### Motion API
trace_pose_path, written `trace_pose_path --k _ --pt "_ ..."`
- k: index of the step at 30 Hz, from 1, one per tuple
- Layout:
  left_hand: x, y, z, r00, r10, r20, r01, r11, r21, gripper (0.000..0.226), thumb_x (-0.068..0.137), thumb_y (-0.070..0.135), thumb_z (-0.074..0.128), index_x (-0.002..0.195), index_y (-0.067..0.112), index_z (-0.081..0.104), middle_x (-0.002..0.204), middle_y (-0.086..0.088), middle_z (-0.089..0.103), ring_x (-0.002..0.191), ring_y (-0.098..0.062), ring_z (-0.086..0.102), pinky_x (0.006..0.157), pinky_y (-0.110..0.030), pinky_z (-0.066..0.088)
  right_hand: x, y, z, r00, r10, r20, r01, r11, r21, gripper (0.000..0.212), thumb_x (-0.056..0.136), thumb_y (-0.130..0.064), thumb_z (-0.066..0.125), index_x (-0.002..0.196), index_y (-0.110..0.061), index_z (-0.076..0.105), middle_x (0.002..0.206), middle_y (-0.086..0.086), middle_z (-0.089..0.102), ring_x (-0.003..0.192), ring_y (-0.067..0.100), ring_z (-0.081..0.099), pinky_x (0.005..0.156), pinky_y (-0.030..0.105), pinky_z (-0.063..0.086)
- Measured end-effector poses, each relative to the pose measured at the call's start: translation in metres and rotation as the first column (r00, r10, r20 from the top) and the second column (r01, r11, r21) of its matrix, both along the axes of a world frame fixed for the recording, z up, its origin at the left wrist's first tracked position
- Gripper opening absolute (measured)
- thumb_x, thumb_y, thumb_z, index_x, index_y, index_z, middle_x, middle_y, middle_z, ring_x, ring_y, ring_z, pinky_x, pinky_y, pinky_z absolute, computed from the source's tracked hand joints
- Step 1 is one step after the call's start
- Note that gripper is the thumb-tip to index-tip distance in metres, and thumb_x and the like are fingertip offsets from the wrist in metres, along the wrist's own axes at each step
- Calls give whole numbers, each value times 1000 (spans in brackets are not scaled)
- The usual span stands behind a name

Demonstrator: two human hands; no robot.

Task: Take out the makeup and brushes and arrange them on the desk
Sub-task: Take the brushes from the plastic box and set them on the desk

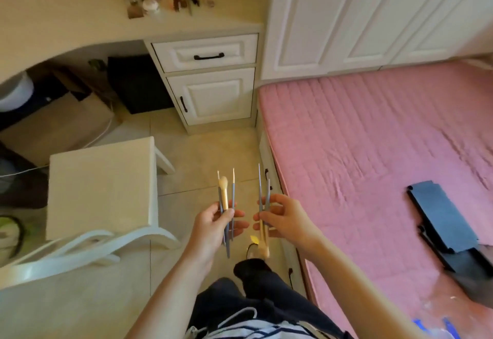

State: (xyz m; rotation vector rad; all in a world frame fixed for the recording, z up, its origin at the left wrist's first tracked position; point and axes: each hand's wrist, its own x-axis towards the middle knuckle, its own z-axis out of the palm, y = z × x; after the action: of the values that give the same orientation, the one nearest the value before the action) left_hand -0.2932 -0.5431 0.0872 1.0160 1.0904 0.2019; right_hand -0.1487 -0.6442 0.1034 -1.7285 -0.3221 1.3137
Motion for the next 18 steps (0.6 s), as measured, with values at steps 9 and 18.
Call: trace_pose_path --k 9,18 --pt "68 56 9 985 170 32 -169 985 -24 14 98 6 49 107 5 60 96 -18 71 79 -29 72 68 -32 59 89 79 -9 999 40 -20 -40 999 26 20 90 1 57 104 -13 58 86 12 72 76 24 72 70 38 59" --pt "122 148 2 972 236 -14 -236 971 -41 15 97 7 52 108 4 61 93 -15 73 81 -30 72 66 -31 59 141 174 -10 996 54 -70 -51 998 44 19 91 4 54 107 -5 57 88 15 71 74 23 71 66 33 59"
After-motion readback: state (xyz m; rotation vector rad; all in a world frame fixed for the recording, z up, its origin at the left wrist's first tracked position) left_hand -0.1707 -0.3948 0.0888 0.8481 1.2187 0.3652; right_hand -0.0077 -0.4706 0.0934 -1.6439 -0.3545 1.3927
